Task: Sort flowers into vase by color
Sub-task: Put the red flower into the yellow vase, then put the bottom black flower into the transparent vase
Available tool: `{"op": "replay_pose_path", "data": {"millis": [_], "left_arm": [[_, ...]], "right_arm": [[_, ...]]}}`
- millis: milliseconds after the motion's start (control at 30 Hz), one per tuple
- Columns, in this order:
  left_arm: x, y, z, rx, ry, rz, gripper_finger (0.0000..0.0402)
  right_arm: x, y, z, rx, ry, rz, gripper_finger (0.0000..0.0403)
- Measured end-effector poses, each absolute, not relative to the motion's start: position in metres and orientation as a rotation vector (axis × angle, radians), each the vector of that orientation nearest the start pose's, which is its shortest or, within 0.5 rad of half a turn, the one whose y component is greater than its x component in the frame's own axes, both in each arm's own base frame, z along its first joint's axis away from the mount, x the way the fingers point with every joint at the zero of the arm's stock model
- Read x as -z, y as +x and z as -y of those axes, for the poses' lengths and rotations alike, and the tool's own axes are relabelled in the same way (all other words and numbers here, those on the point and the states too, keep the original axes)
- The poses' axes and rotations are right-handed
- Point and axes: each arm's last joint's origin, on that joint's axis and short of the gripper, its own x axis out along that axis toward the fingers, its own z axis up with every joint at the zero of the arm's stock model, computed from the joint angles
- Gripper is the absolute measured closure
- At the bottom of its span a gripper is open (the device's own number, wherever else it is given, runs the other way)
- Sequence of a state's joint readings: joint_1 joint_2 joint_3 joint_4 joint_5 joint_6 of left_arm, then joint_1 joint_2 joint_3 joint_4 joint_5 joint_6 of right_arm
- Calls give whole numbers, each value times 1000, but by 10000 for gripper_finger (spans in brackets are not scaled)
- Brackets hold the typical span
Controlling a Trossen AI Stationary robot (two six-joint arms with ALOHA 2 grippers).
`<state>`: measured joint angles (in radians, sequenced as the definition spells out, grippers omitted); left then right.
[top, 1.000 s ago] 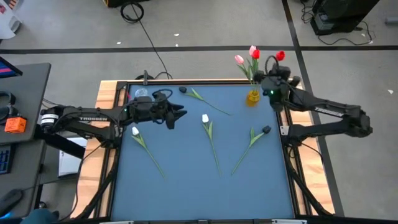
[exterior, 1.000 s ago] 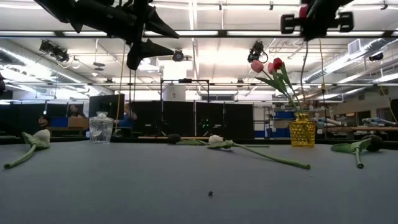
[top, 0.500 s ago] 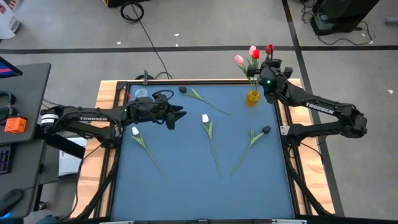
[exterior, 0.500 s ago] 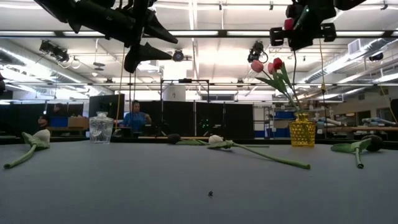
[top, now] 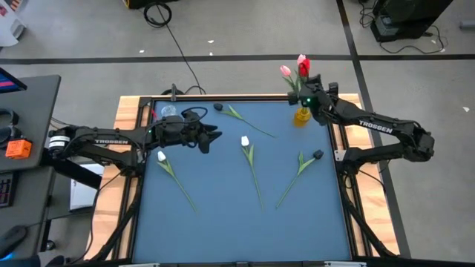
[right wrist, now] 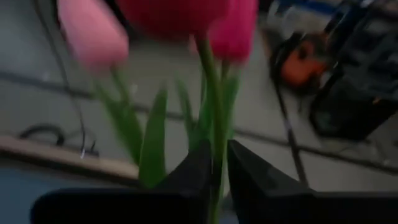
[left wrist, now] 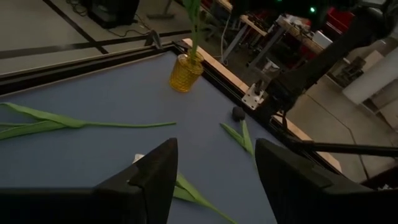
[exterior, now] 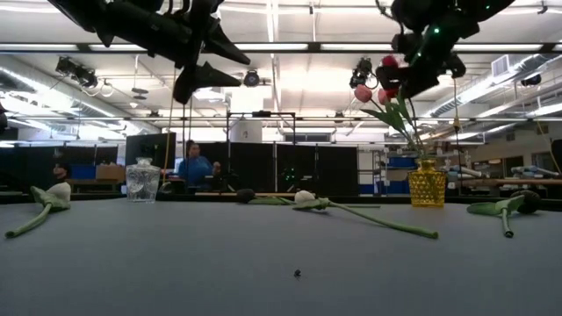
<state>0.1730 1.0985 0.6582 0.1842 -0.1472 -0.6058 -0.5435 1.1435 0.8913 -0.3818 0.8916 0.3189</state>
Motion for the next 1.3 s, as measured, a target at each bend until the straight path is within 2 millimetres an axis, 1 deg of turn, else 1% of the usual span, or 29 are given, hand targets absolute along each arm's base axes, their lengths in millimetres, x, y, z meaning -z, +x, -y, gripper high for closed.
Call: {"op": "replay_pose_path", "data": {"millis": [167, 300, 367, 433, 500, 633, 833, 1033, 1300], "left_arm": [[-264, 236, -46, -406, -602, -151, 182], [-262, 235, -46, -413, -622, -163, 182], [-259, 234, -46, -445, -668, -178, 182], [-256, 233, -46, -473, -720, -193, 182], [-255, 233, -44, -476, -730, -209, 182], [-249, 232, -35, -464, -716, -284, 182], [-244, 232, -17, -419, -701, -364, 182], [-241, 231, 2, -358, -715, -419, 182], [-235, 226, 27, -287, -696, -520, 182]], "right_arm": [[-277, 176, 139, 1453, 265, -563, 302], [-270, 168, 136, 1395, 436, -635, 278], [-268, 165, 132, 1338, 535, -668, 270], [-267, 161, 126, 1279, 631, -699, 264], [-268, 159, 119, 1222, 716, -716, 261], [-273, 156, 103, 1144, 814, -700, 260], [-278, 152, 77, 1128, 940, -683, 260], [-274, 161, 47, 1099, 1043, -699, 260], [-255, 185, 15, 1154, 1156, -764, 260]]}}
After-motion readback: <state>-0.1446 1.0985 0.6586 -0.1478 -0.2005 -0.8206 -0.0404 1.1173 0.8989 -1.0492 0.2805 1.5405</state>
